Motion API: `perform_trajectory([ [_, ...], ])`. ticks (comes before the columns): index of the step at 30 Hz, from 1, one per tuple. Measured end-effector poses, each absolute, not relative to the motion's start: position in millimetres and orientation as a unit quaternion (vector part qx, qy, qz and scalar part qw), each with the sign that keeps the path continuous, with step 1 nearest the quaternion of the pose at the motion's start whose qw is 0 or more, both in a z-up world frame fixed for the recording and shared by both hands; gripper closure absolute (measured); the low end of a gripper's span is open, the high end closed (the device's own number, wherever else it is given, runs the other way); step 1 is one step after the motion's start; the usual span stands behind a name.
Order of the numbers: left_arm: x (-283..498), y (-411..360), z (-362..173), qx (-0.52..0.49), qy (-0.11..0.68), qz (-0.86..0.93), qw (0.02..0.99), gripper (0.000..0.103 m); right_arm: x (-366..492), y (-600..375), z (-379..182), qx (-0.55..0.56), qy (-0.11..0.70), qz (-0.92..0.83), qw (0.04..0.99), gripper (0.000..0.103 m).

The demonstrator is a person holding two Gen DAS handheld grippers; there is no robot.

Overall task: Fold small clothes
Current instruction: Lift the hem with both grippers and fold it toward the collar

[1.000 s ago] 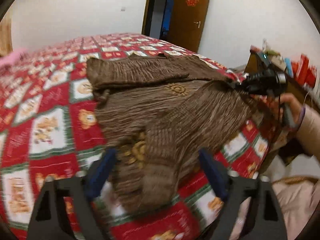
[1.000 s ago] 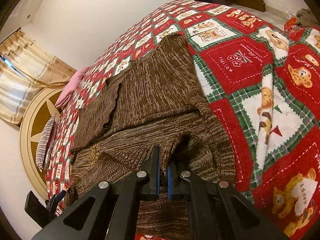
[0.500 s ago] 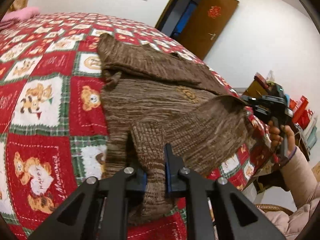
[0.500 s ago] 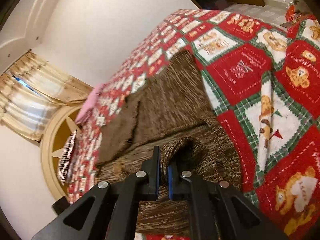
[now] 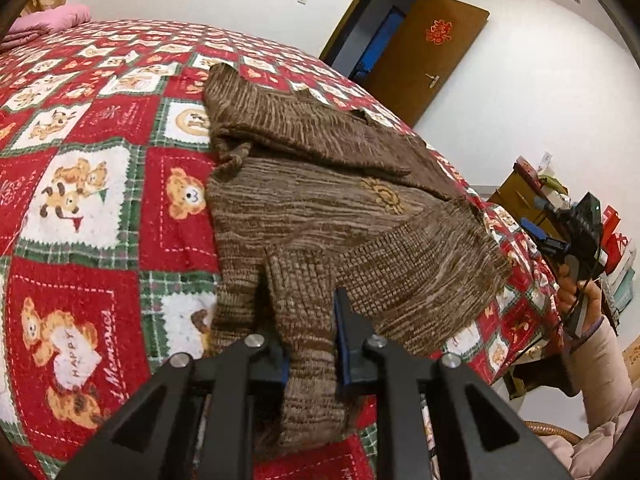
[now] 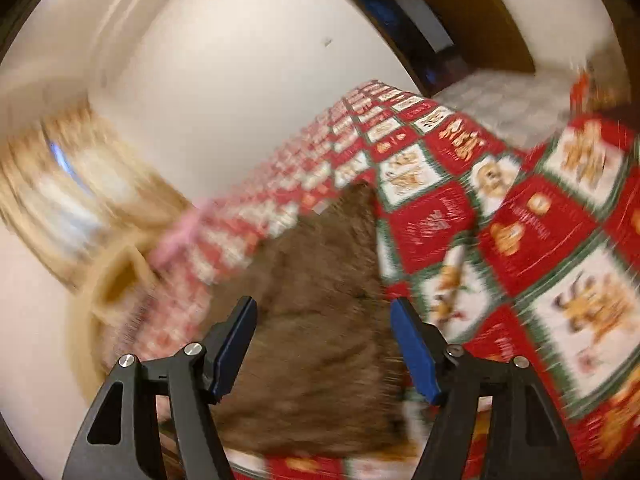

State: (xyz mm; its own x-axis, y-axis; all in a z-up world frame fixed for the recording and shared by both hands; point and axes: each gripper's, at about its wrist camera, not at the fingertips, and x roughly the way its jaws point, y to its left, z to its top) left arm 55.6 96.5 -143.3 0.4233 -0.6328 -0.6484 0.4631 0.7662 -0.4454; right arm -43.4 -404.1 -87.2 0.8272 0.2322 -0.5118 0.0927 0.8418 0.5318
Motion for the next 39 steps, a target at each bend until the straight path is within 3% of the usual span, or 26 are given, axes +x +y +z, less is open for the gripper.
perform_trajectory([
  [6, 57, 95, -144, -0.101, 0.427, -0.322, 0.839, 0.082, -1, -350, -98, 0.081, 0.359, 0.039, 0.929, 0.035],
  [10, 58, 96, -144, -0.11, 0.431, -0.329, 0.833, 0.076, 40, -340, -126, 0.076, 0.403, 0.05, 0.911, 0.048],
  [15, 58, 92, -143, -0.096, 0.426, -0.327, 0.838, 0.076, 58, -330, -143, 0.027, 0.419, 0.008, 0.908, 0.05],
  [16, 57, 92, -143, -0.092, 0.423, -0.327, 0.84, 0.078, 57, -327, -143, 0.021, 0.417, 0.006, 0.909, 0.071],
  [17, 56, 91, -142, -0.086, 0.42, -0.324, 0.844, 0.089, 55, -324, -143, 0.012, 0.417, 0.008, 0.909, 0.091],
  [20, 56, 95, -141, -0.09, 0.415, -0.326, 0.845, 0.095, 47, -316, -137, 0.0, 0.413, 0.004, 0.911, 0.094],
  [30, 57, 111, -93, -0.106, 0.345, -0.318, 0.877, 0.096, -18, -309, -67, 0.022, 0.299, -0.036, 0.953, 0.094],
  [39, 113, 89, -67, -0.074, 0.331, -0.282, 0.898, 0.098, 6, -313, -41, 0.018, 0.263, -0.095, 0.96, 0.094],
])
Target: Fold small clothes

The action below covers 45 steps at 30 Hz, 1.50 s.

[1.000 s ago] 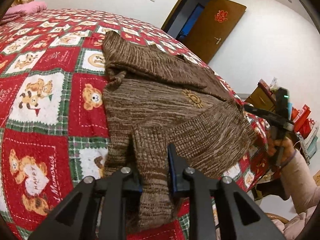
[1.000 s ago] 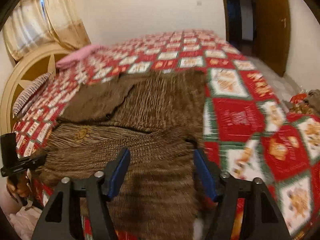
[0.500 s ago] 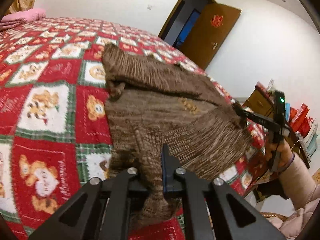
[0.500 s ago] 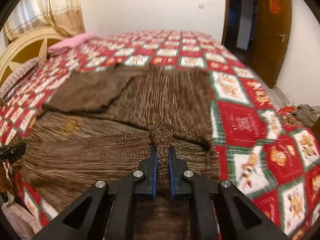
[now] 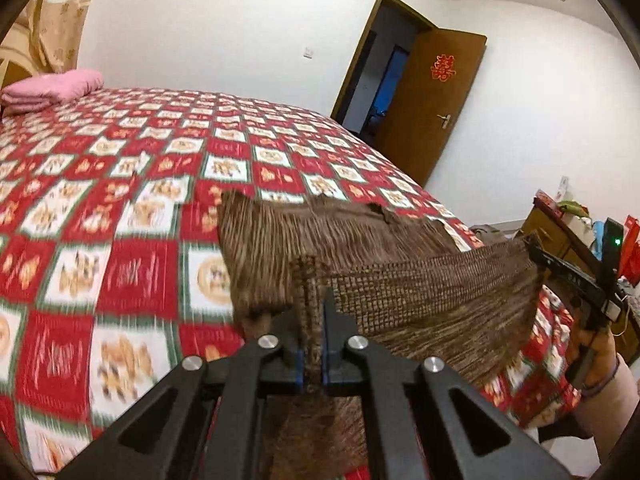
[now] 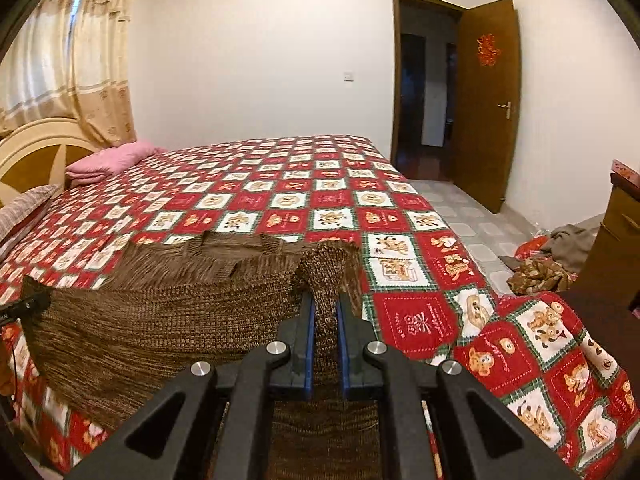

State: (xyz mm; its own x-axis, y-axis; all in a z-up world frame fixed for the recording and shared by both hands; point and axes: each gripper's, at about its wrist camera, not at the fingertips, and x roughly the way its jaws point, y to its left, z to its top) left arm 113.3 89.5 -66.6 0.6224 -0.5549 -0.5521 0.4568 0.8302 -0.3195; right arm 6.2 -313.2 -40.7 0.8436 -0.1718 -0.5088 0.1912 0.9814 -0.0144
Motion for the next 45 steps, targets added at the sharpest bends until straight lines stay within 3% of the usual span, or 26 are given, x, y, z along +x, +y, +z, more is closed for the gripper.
perform_trajectory([
  [23, 276, 38, -73, -0.078, 0.378, -0.211, 0.898, 0.098, 164, -359, -59, 0.016, 0.31, -0.123, 0.942, 0.094],
  [35, 330, 19, -130, -0.078, 0.432, -0.159, 0.884, 0.097, 243, -383, -119, 0.028, 0.358, -0.124, 0.925, 0.094],
  [43, 335, 18, -134, -0.069, 0.443, -0.129, 0.884, 0.081, 256, -402, -134, 0.081, 0.391, -0.1, 0.911, 0.088],
  [45, 333, 21, -128, -0.062, 0.446, -0.117, 0.885, 0.066, 254, -413, -133, 0.119, 0.395, -0.085, 0.907, 0.088],
])
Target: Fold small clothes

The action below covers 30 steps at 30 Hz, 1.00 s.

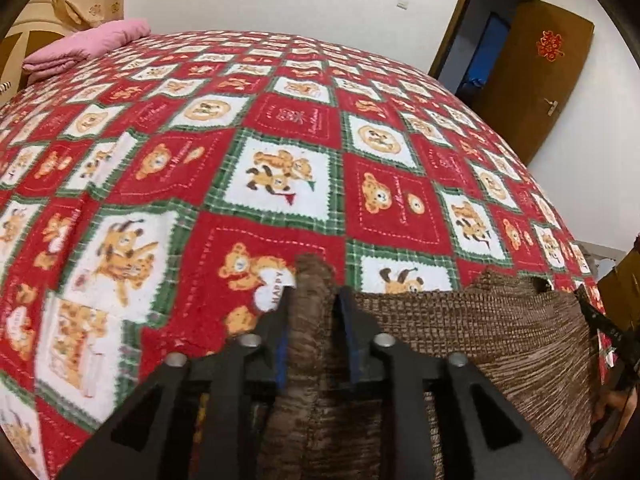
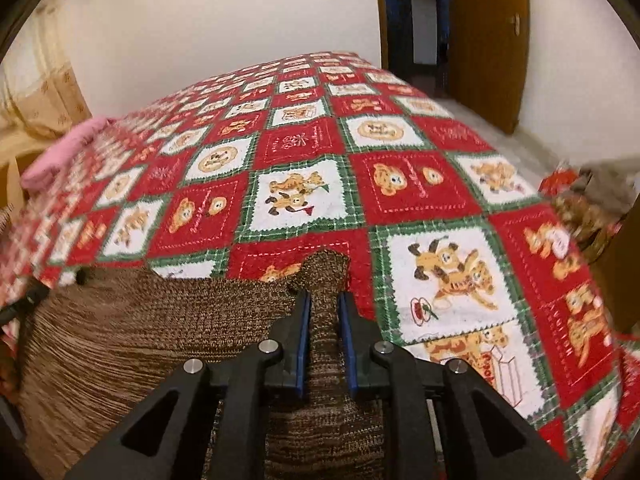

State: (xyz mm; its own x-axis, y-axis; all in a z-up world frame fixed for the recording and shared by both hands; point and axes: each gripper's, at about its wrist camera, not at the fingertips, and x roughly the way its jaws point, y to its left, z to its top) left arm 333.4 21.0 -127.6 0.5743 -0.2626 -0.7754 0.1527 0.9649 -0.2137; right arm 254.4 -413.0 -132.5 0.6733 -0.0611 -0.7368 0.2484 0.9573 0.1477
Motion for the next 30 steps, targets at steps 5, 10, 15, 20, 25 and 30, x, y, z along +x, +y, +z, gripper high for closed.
perform_trajectory([
  [5, 306, 52, -94, -0.071, 0.409, -0.094, 0.905, 0.048, 177, -452, -90, 0.271, 0.262, -0.108, 0.92, 0.087],
  [10, 255, 40, -86, -0.029, 0.406, -0.128, 0.904, 0.048, 124, -416, -84, 0.232, 0.292, -0.12, 0.92, 0.087],
  [15, 190, -2, -96, 0.014, 0.395, -0.157, 0.905, 0.048, 105, -325, -98, 0.105, 0.336, -0.072, 0.933, 0.087],
  [20, 160, -17, -115, 0.032, 0.408, -0.151, 0.9, 0.048, 104, -297, -127, 0.087, 0.362, -0.072, 0.925, 0.087],
  [25, 149, -23, -125, 0.081, 0.402, -0.125, 0.903, 0.048, 91, -301, -144, 0.071, 0.364, -0.079, 0.925, 0.087],
  [30, 142, -22, -128, 0.107, 0.391, -0.106, 0.908, 0.042, 74, -321, -145, 0.092, 0.36, -0.087, 0.924, 0.087],
])
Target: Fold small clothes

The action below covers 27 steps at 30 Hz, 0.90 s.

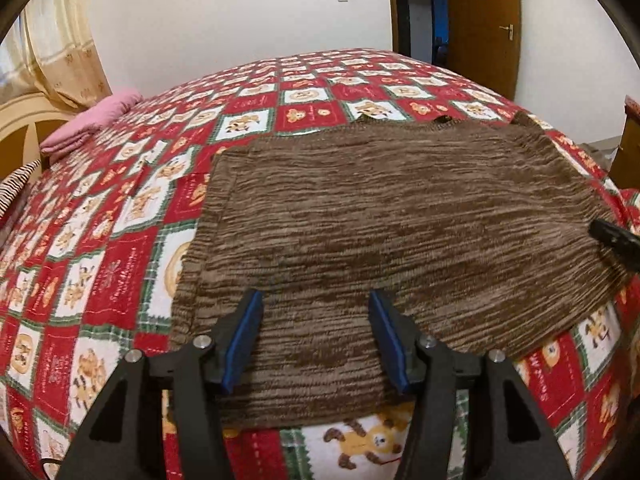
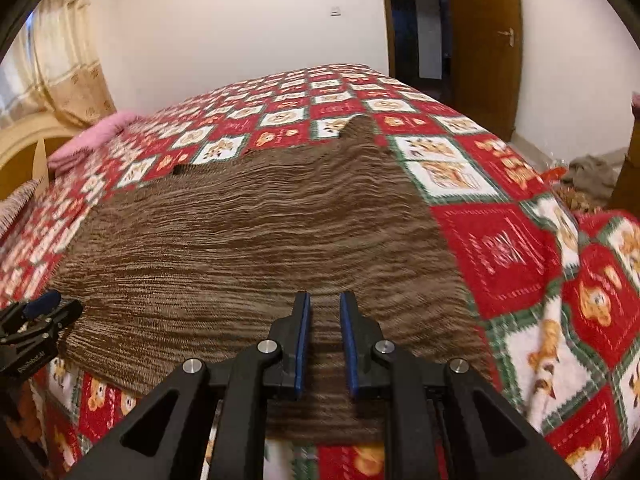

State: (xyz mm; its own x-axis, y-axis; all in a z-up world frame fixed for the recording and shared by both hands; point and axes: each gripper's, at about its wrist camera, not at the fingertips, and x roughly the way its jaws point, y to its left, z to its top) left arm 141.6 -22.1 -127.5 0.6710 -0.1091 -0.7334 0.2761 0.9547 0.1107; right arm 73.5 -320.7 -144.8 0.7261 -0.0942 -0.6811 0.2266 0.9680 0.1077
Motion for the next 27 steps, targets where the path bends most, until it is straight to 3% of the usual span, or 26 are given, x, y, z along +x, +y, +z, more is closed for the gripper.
perform_trajectory([
  [6, 136, -18, -128, 0.124, 0.385, -0.083, 0.911, 0.032, 42, -322, -142, 0.064, 0.375, -0.125, 0.916, 0.087],
  [13, 130, -13, -118, 0.121, 0.389, -0.067, 0.911, 0.031, 36, -266, -114, 0.024, 0.336, -0.095, 0.937, 0.087],
  [17, 129, -8, -108, 0.123, 0.372, -0.049, 0.918, 0.012, 63, -222, -112, 0.012, 0.334, -0.032, 0.942, 0.087],
  [27, 141, 5, -118, 0.129, 0.386, -0.018, 0.913, 0.012, 80, -199, -155, 0.002, 0.357, -0.013, 0.934, 0.087],
])
